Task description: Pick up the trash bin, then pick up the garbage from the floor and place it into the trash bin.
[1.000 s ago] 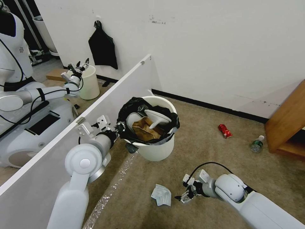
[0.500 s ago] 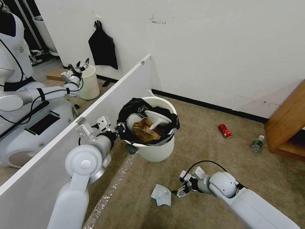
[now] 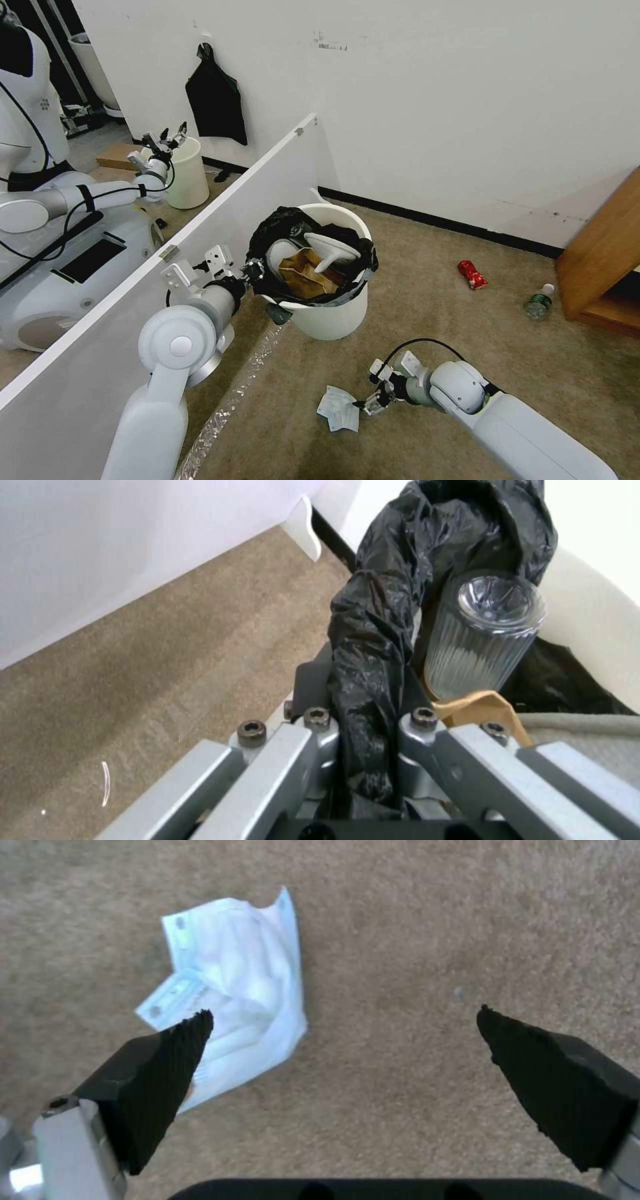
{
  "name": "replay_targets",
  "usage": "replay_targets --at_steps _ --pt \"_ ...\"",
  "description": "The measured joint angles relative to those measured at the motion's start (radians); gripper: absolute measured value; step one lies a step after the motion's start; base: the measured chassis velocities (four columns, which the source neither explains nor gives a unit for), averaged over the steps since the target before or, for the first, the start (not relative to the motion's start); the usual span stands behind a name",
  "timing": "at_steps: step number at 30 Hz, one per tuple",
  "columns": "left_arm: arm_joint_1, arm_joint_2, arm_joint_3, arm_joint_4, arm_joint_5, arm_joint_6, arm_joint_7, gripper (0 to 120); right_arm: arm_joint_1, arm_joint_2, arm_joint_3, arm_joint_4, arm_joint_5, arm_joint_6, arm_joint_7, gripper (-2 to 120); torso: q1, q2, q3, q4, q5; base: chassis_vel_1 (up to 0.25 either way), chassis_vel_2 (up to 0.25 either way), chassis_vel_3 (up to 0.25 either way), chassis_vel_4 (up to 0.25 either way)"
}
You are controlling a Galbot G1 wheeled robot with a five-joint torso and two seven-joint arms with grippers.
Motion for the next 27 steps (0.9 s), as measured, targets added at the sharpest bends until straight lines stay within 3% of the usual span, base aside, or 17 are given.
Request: replay_targets --at_steps 8,27 --pt "0.006 -0.013 0.018 0.004 0.023 -0.004 0.011 4 0.032 0.038 -0.029 -0.056 0.015 0.007 0.063 100 0.000 0.000 0.000 -0.0001 0.0001 0.000 0.000 0.000 0.000" --pt "0.015 -0.009 0.017 0.001 0.029 -0.006 0.016 4 0.088 0.092 -0.083 -0.117 0.017 0.033 0.073 100 0.000 0.000 0.000 0.0000 -0.0001 0.000 0.000 0.000 0.000"
